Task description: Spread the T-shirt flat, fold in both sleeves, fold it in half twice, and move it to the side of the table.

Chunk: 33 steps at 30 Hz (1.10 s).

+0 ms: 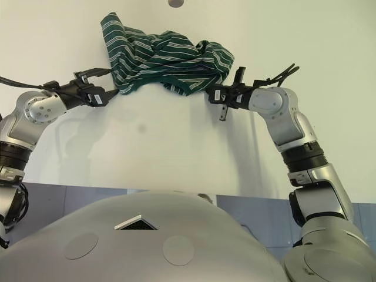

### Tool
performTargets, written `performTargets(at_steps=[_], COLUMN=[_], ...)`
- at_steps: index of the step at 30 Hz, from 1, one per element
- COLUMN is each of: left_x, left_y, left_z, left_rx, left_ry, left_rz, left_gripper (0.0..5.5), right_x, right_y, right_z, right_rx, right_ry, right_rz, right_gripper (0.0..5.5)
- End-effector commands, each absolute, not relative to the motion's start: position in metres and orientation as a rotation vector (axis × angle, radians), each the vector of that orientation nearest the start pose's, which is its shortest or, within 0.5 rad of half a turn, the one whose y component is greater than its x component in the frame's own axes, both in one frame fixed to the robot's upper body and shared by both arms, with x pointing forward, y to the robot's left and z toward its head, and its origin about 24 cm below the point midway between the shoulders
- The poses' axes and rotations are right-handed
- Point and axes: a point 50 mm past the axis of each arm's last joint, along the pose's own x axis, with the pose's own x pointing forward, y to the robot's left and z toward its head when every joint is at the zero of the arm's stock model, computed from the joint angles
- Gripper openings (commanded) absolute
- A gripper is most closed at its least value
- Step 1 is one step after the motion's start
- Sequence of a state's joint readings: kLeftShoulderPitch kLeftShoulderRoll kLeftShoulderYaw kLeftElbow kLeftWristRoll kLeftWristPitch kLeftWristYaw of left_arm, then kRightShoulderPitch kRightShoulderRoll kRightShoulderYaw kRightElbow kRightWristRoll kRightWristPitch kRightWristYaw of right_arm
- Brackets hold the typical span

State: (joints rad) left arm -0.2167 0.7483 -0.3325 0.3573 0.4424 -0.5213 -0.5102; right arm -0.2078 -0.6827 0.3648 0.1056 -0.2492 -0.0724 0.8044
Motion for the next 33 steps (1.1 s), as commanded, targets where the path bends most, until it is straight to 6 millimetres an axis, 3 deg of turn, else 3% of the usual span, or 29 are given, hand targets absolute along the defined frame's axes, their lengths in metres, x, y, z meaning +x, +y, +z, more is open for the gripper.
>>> performTargets(at_steps=[1, 9, 14, 25, 29, 30, 33], left_x=[0.24, 0.24, 0.242, 0.24, 0.241, 0.243, 0.243], left_y=[0.231, 0.214, 0.211, 0.203, 0.201, 0.199, 0.204], left_z=[0.006, 0.005, 0.005, 0.016, 0.034, 0.046, 0.115], left_rx=[1.248, 1.197, 1.192, 1.103, 0.999, 0.923, 0.543], left_ry=[0.254, 0.189, 0.176, 0.126, 0.074, 0.046, -0.14], left_rz=[-1.067, -1.102, -1.1, -1.115, -1.084, -1.068, -1.03], left_gripper=[2.11, 0.63, 0.02, 0.02, 0.02, 0.02, 0.02], right_x=[0.255, 0.269, 0.271, 0.268, 0.266, 0.265, 0.264], right_y=[-0.184, -0.183, -0.184, -0.184, -0.184, -0.185, -0.194], right_z=[0.032, 0.035, 0.035, 0.044, 0.052, 0.06, 0.105], right_rx=[-0.979, -0.981, -0.98, -0.91, -0.858, -0.805, -0.589], right_ry=[0.36, 0.297, 0.285, 0.27, 0.253, 0.234, 0.125], right_rz=[1.075, 0.995, 0.987, 0.997, 1.001, 1.004, 1.028], right_gripper=[0.0, 0.0, 0.0, 0.0, 0.0, 0.0, 0.0])
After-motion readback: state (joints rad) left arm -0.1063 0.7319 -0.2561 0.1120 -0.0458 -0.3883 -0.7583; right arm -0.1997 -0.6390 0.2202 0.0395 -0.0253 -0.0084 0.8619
